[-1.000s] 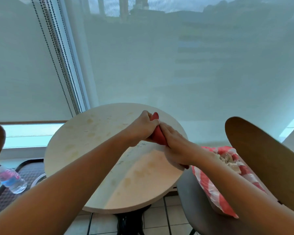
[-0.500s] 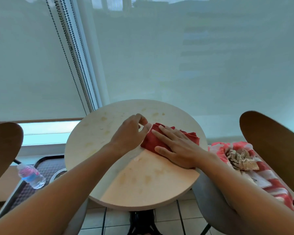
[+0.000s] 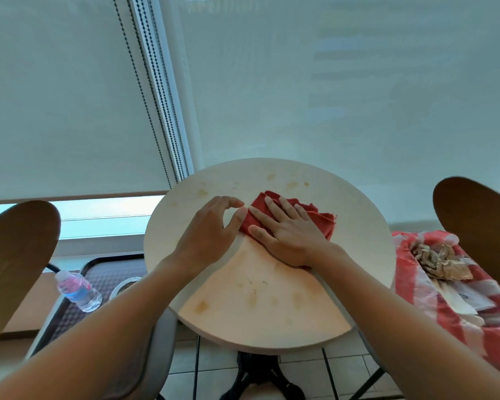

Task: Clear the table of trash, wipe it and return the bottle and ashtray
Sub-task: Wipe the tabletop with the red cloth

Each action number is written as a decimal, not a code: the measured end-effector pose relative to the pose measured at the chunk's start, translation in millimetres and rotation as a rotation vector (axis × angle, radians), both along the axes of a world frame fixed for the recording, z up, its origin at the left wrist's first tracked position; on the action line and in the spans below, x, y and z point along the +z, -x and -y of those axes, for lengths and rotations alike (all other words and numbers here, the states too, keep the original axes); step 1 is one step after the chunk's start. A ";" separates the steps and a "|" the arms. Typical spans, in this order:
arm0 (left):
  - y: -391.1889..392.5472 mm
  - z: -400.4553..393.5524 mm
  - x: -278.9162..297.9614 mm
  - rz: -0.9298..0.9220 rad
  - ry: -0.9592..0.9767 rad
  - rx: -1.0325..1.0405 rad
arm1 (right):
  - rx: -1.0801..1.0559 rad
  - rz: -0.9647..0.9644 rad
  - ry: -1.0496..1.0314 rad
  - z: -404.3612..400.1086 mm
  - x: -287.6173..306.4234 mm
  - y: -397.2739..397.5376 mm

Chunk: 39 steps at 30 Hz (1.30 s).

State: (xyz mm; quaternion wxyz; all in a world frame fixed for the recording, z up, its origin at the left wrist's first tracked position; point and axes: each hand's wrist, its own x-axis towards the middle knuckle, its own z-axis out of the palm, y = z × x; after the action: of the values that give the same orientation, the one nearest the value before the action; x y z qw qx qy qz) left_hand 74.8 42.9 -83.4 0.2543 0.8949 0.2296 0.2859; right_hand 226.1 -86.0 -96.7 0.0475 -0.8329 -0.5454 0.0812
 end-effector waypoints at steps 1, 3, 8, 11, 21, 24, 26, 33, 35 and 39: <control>1.5 -1.1 -0.2 0.009 -0.002 -0.010 | 0.003 0.002 -0.001 -1.0 -0.6 7.3; 3.2 -2.0 0.6 0.024 -0.008 -0.034 | 0.011 0.011 -0.001 0.7 -1.7 20.8; 1.6 2.4 6.5 0.049 -0.031 -0.100 | 0.044 0.026 0.011 24.3 0.3 49.5; -0.3 6.2 8.7 0.048 -0.030 -0.144 | 0.051 0.018 0.017 47.1 0.8 58.2; -15.0 11.9 7.8 -0.002 -0.097 -0.226 | -0.043 0.003 0.049 59.2 4.5 33.0; -21.3 13.4 10.2 -0.006 -0.097 -0.214 | -0.054 0.023 0.051 35.6 2.5 21.5; -24.7 15.0 12.2 -0.004 -0.085 -0.195 | -0.041 0.025 0.028 17.6 1.4 17.1; -42.6 26.1 17.4 -0.025 -0.028 -0.067 | 0.113 0.042 -0.063 -13.0 -0.1 33.1; -46.9 32.9 15.0 -0.033 0.019 -0.004 | 0.179 -0.011 -0.098 -5.8 2.9 31.2; -55.3 45.6 7.0 -0.130 0.090 0.091 | 0.159 -0.194 -0.302 25.3 9.5 -5.6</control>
State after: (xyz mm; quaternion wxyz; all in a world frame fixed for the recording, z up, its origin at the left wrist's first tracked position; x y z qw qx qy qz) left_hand 130.1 -2.7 -76.4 0.2658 0.8879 0.2985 0.2278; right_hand 231.7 -111.3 -87.2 0.2177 -0.7589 -0.6083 0.0820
